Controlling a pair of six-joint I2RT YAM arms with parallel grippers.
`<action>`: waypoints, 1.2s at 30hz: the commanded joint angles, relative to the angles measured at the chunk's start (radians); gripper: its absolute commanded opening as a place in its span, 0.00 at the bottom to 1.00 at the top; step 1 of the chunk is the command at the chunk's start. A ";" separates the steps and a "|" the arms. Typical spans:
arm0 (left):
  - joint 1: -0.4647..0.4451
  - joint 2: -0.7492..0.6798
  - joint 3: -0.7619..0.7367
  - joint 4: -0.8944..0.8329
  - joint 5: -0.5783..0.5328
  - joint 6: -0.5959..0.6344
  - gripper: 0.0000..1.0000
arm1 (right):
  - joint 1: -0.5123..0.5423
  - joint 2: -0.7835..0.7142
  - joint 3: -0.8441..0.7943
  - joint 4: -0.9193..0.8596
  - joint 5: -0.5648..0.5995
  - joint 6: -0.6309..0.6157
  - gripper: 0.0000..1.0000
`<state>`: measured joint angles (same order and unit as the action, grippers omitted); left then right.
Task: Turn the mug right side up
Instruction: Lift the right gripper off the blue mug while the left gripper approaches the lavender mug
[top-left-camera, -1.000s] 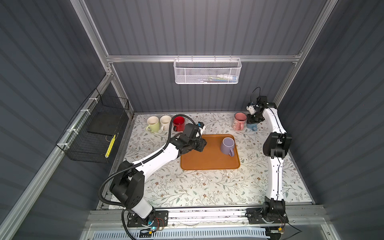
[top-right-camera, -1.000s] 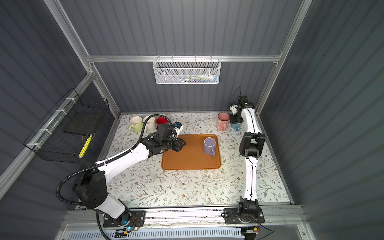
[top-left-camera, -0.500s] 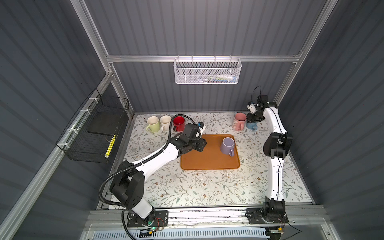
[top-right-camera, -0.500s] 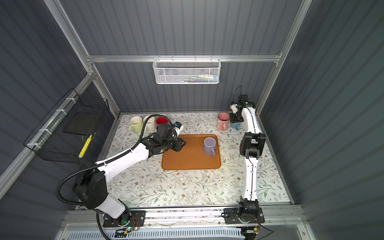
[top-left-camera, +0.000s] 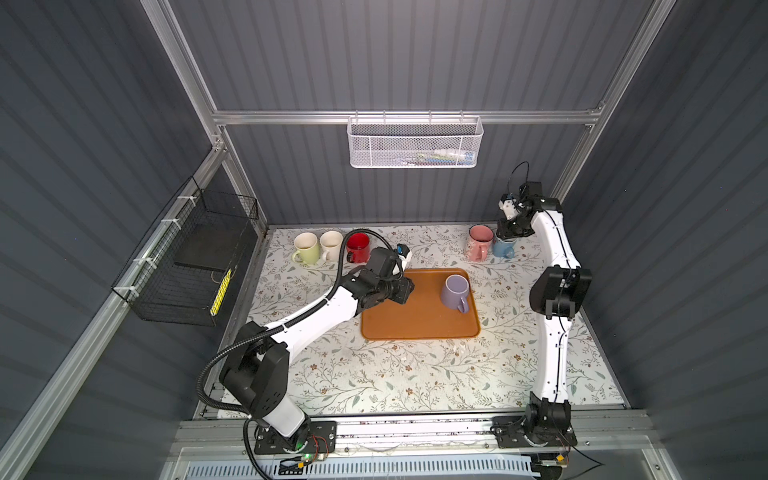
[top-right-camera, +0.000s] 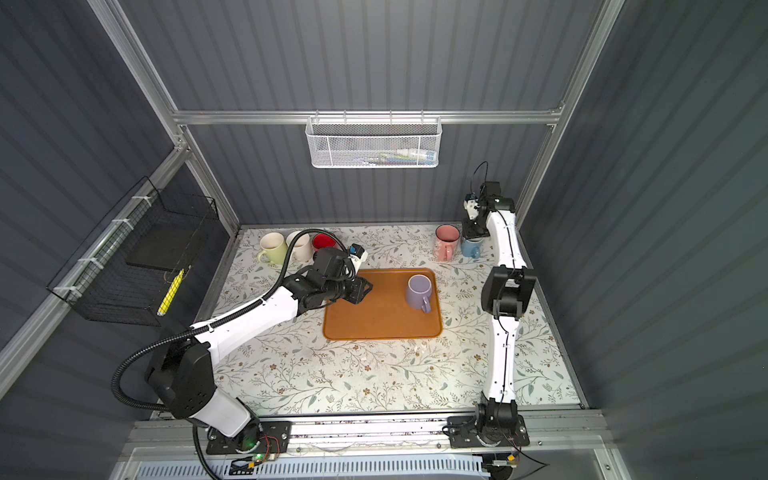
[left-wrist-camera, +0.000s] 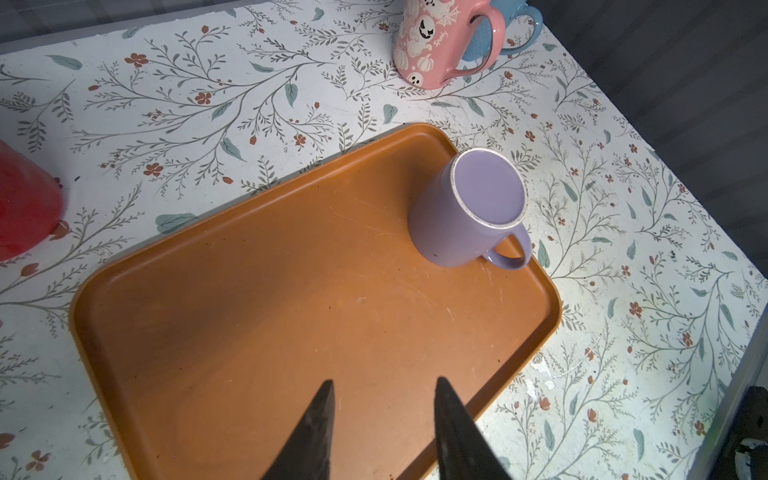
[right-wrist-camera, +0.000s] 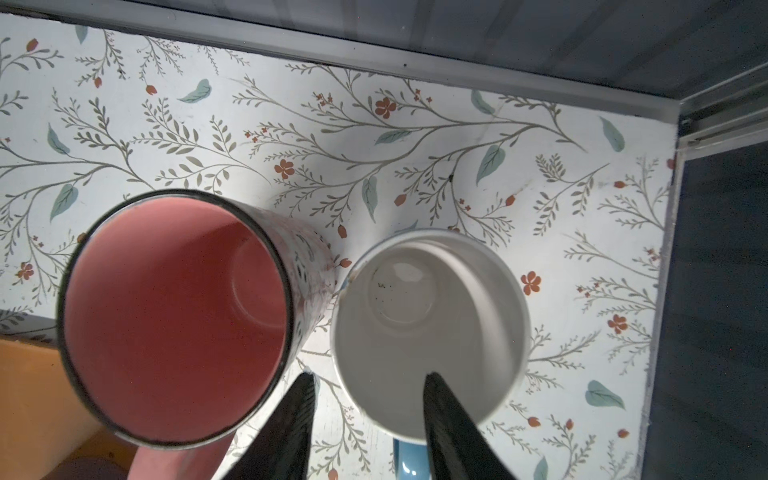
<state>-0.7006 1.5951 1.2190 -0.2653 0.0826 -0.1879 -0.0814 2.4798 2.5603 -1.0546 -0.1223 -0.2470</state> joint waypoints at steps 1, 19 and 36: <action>-0.010 -0.037 -0.005 0.011 0.013 -0.010 0.40 | 0.003 -0.043 0.018 -0.007 0.022 0.012 0.46; -0.070 -0.112 -0.057 0.043 0.000 -0.077 0.41 | 0.013 -0.321 -0.306 0.164 0.012 0.105 0.47; -0.261 0.016 0.020 0.083 -0.223 -0.248 0.40 | 0.110 -0.976 -1.167 0.617 0.098 0.238 0.47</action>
<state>-0.9379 1.5757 1.1954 -0.1867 -0.0902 -0.3908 0.0086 1.5696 1.4612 -0.5247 -0.0456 -0.0669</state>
